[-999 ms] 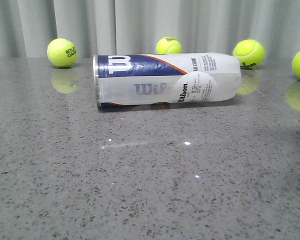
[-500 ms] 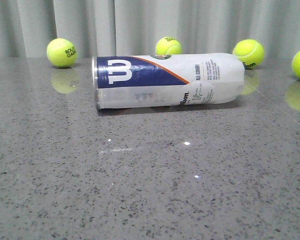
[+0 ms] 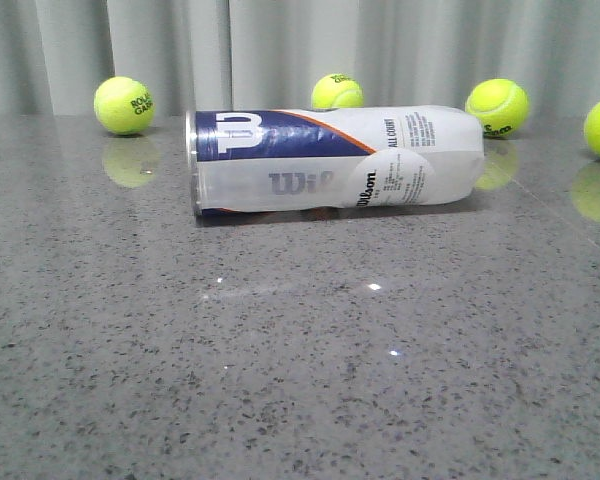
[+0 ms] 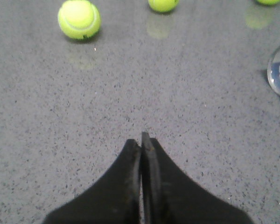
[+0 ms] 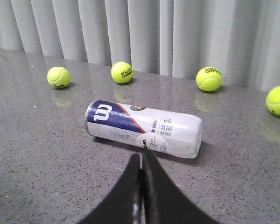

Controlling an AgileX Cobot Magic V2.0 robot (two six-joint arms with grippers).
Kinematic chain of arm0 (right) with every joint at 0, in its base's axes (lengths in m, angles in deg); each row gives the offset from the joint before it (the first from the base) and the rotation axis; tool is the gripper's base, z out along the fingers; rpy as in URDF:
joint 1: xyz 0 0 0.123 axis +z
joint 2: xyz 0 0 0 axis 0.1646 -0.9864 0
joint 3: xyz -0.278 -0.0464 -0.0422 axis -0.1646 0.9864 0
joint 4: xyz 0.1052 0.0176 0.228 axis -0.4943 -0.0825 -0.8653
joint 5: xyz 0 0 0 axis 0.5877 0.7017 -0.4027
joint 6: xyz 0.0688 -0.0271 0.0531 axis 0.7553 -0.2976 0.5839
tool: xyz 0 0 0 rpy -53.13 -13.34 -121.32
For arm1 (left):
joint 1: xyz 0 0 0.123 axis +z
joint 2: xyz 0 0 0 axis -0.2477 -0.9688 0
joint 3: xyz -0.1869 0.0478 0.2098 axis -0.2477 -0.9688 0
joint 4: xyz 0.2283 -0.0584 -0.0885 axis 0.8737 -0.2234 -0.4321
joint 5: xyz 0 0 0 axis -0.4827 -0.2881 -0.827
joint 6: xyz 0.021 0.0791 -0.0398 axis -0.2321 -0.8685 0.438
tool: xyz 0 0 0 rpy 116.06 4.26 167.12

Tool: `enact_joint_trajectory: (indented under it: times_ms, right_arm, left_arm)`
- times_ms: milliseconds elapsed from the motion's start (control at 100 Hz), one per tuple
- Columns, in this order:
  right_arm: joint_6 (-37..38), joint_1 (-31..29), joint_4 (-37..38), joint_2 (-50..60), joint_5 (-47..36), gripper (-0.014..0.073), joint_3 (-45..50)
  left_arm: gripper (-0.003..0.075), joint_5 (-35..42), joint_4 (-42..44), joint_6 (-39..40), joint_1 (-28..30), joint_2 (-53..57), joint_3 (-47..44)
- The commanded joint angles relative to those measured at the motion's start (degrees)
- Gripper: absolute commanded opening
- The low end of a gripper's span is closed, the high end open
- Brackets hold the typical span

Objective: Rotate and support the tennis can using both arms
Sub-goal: 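Withdraw the right gripper upward away from the can, then move the left gripper to the can's metal-rimmed end and grasp it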

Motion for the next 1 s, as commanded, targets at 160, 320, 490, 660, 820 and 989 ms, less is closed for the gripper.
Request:
enact_joint_trajectory:
  times_ms: [160, 320, 490, 660, 820, 989]
  right_arm:
    - [-0.5, -0.34, -0.71, -0.64, -4.18, -0.0062, -1.36]
    - [-0.5, -0.34, -0.71, -0.64, -4.18, -0.0062, -1.36]
    - [-0.5, -0.34, -0.71, -0.64, -4.18, -0.0062, -1.36]
    - [-0.5, -0.34, -0.71, -0.64, -4.18, -0.0062, -1.36]
    - [-0.5, -0.34, -0.71, -0.64, -4.18, -0.0062, -1.36]
    - [-0.5, -0.34, -0.71, -0.64, -4.18, -0.0062, -1.36]
  left_arm:
    - [0.003, -4.78, -0.12, -0.31, 0.05, -16.54, 10.21]
    - [0.0358, -5.82, -0.62, -0.31, 0.05, -25.22, 14.16]
    - [0.0574, -6.24, -7.28, -0.31, 0.05, -32.68, 18.54]
    - [0.0545, -8.04, -24.13, -10.46, 0.05, -40.28, 22.06]
    - [0.0545, -10.43, -45.94, -23.65, 0.05, -46.92, 23.03]
    - [0.0545, -13.47, -66.66, -36.54, -0.21, -54.33, 23.07]
